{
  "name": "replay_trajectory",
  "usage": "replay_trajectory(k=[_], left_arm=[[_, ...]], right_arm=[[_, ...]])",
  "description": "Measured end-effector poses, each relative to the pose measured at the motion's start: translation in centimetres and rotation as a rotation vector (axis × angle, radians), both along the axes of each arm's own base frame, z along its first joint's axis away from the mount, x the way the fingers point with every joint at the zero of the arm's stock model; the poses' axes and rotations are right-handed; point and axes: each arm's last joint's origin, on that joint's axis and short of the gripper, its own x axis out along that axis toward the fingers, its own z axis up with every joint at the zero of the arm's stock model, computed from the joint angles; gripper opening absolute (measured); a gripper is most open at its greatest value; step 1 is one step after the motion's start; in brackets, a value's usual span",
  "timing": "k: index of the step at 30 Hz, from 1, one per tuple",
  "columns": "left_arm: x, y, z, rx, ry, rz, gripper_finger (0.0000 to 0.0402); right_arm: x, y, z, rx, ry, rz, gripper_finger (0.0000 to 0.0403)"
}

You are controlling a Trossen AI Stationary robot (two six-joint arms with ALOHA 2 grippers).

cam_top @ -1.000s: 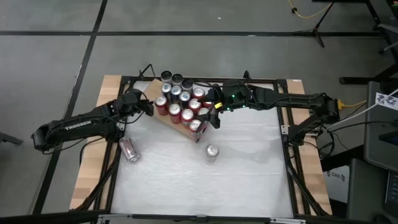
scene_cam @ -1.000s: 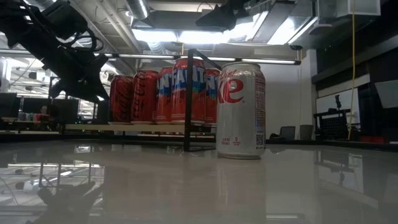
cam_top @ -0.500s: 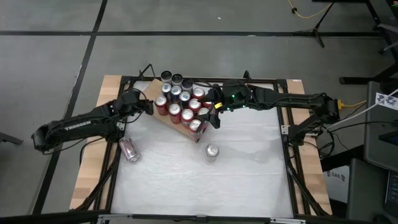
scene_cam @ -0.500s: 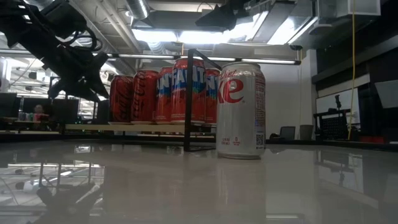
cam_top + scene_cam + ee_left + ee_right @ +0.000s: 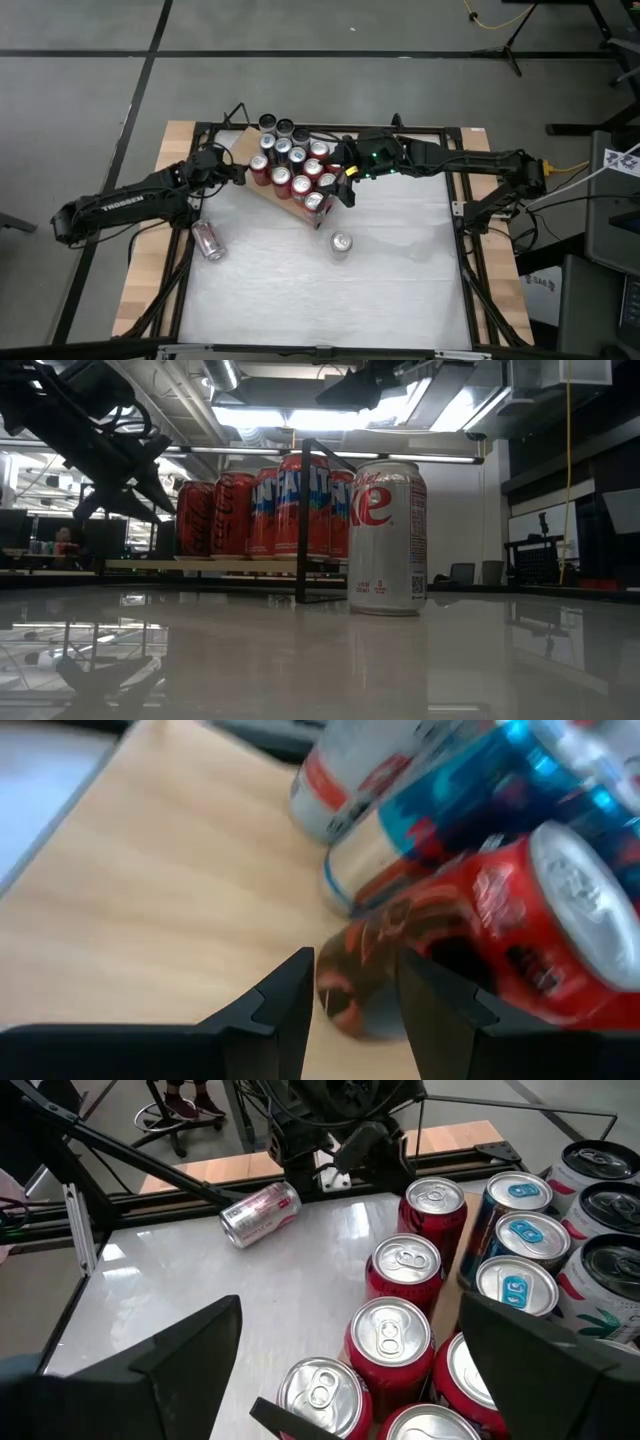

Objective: Pick and place cans onto a shelf
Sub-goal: Put the red/black soda can on the shelf aligned with the other red/black soda cans

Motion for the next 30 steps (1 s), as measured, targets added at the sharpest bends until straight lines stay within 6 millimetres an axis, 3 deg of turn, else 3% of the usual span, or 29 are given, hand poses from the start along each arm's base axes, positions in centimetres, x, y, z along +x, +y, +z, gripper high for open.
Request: replay_trajectory(k=[16, 30], left_arm=[[0.8, -0.9, -0.6, -0.087, -0.030, 0.080, 0.0135], [2.3, -0.4, -0.3, -0.035, -0.093, 0.099, 0.0135]], right_arm=[[0.1, 0.0, -0.2, 0.000, 0.004, 0.000, 0.0363], [1.5, -0.2, -2.1, 0.006, 0.057, 0.000, 0.0363]])
